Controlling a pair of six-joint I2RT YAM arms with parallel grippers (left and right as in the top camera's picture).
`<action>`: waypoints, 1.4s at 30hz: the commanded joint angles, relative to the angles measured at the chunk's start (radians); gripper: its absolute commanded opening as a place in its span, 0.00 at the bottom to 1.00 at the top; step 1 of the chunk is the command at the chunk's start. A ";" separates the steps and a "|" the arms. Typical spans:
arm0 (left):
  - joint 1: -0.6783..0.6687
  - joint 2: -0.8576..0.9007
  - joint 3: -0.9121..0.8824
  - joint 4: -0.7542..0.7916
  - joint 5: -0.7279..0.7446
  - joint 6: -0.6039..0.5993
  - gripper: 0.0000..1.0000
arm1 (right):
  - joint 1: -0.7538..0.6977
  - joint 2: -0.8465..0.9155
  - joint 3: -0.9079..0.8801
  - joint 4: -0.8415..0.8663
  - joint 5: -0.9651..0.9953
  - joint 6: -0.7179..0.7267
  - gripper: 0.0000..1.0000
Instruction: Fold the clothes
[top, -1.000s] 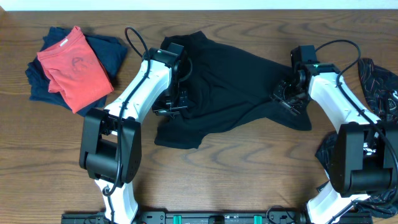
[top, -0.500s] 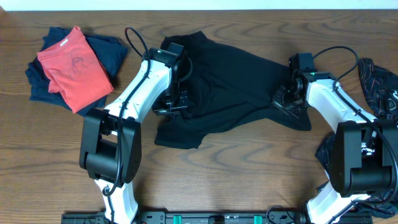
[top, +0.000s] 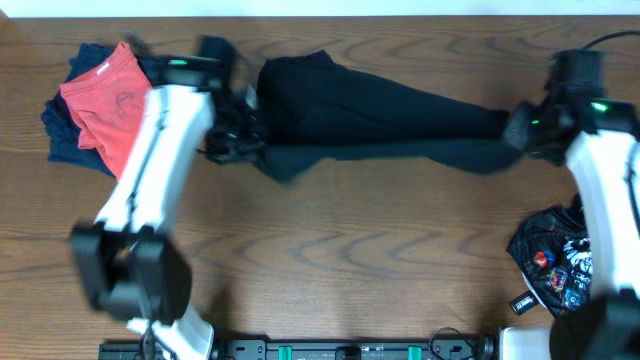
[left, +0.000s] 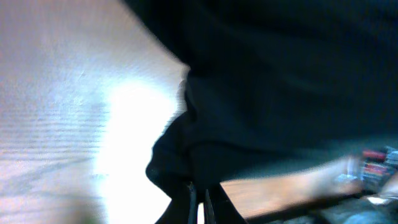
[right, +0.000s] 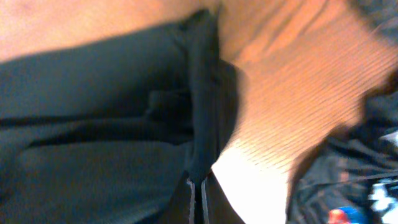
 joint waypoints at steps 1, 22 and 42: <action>0.088 -0.143 0.050 -0.006 0.185 0.101 0.06 | -0.032 -0.112 0.051 -0.034 0.029 -0.112 0.01; 0.199 -0.643 0.105 0.146 0.223 0.038 0.06 | -0.041 -0.455 0.287 -0.172 0.061 -0.207 0.01; -0.228 0.014 0.055 0.106 0.267 0.042 0.67 | -0.040 -0.245 0.287 -0.230 -0.011 -0.206 0.01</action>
